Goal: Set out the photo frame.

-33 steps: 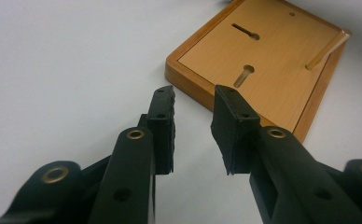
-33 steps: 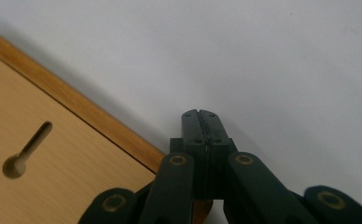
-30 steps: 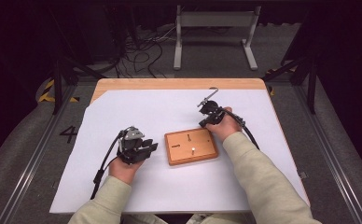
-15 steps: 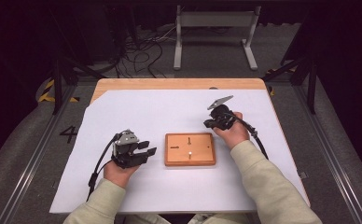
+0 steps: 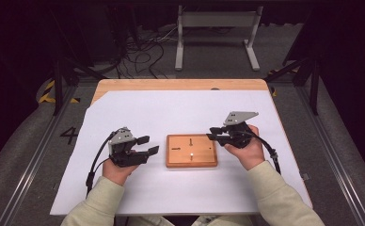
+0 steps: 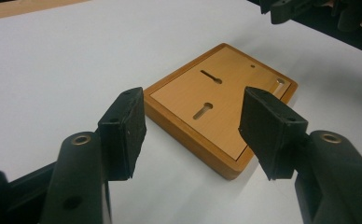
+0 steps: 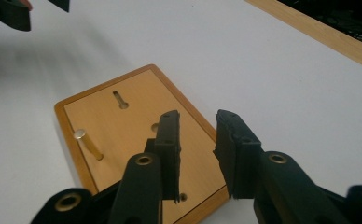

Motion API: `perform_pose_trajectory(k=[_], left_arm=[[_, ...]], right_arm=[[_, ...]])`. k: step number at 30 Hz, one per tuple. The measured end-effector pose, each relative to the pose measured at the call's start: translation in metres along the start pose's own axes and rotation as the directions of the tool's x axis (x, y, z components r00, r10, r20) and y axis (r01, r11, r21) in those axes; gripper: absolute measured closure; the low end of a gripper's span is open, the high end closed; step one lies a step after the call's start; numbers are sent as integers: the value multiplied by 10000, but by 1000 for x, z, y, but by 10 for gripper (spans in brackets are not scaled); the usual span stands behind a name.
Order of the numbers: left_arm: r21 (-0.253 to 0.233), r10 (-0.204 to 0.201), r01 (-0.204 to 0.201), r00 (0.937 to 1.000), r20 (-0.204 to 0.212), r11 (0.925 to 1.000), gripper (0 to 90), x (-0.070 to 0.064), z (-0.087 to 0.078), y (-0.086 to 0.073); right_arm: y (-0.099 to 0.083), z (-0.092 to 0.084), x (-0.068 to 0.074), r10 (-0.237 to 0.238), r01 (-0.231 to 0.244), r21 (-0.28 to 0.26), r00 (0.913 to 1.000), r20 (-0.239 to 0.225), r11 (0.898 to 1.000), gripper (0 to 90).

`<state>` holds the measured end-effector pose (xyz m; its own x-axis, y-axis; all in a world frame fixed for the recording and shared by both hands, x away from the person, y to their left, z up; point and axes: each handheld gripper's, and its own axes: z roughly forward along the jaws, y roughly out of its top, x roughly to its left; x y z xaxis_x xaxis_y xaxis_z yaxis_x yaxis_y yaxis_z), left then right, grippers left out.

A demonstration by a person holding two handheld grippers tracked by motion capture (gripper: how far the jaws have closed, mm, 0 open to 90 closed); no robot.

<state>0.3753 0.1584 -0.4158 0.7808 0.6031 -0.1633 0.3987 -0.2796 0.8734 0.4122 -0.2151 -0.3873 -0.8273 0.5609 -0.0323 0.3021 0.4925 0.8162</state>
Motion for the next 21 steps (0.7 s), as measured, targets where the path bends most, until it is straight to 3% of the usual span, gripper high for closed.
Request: perform_pose_trajectory(k=[6,8,12,21], left_arm=[[101,69,-72,9997,252,9999,385,-5,2,2],[207,6,-19,9978,663,9998,369,-8,4,4],[361,255,-296,9936,1096,9989,405,-18,15,7],[749,262,-358,9918,1251,9966,341,-31,43,12]], right_arm=[[-7,-9,12,-22,17,-353,9999,-136,9994,669],[-9,-13,14,26,-34,-502,9999,-169,9987,657],[-12,-22,16,125,-133,-644,9998,-124,9978,637],[-21,-38,10,628,-606,-899,9978,220,9941,621]])
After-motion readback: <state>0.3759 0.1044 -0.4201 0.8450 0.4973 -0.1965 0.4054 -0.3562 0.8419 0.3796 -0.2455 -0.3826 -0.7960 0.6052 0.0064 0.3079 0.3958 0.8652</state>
